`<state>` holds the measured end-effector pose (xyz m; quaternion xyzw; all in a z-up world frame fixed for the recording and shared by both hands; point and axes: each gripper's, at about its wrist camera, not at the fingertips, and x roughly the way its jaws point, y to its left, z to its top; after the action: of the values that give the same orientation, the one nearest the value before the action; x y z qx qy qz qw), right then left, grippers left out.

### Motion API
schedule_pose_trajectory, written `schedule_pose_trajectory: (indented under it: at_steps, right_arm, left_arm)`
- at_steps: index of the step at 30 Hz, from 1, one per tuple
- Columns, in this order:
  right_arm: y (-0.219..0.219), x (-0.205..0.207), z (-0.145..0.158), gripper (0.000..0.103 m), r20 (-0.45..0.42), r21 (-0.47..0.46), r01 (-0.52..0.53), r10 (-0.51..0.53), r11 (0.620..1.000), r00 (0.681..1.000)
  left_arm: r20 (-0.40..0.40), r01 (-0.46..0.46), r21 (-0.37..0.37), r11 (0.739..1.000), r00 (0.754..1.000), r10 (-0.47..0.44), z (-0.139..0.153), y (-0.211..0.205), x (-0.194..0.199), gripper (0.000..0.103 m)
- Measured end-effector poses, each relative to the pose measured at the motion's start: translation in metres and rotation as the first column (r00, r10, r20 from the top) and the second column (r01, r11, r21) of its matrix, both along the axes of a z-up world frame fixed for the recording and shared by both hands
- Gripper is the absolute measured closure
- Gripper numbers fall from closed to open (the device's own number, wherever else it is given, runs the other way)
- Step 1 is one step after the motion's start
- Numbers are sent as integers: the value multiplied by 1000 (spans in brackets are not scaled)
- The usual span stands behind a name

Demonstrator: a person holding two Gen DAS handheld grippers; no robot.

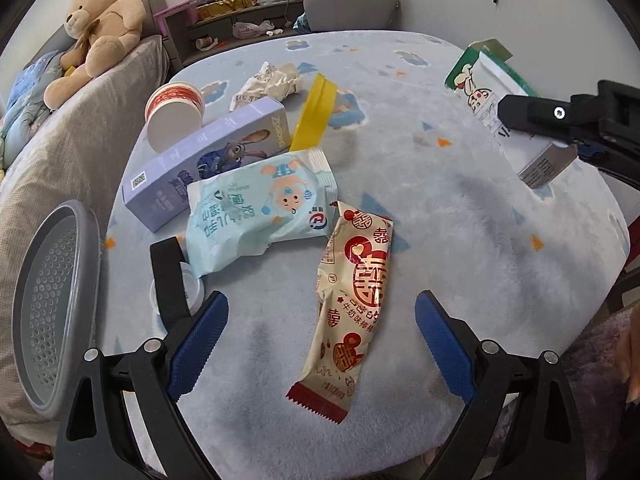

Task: Collect trash
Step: 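Grasp the red-and-white snack wrapper with the left gripper while the right gripper holds the carton, then carry both items over the grey basket and open both grippers to drop them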

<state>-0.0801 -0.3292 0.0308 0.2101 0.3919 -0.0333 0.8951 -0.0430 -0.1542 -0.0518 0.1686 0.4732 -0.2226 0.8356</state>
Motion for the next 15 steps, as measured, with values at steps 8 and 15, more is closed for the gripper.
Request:
schedule_pose_trajectory:
  at_steps: [8,15]
  right_arm:
    - [-3,-2,0,75,2,2,4,-4,1000,1000]
    - [-3,-3,-1,74,0,2,3,-3,1000,1000]
  left_arm:
    - [-38,20,18,1000,999,-19,-14,-15,5,42]
    - [-52,57,-1,998,997,-57,-14,-16,-2,72]
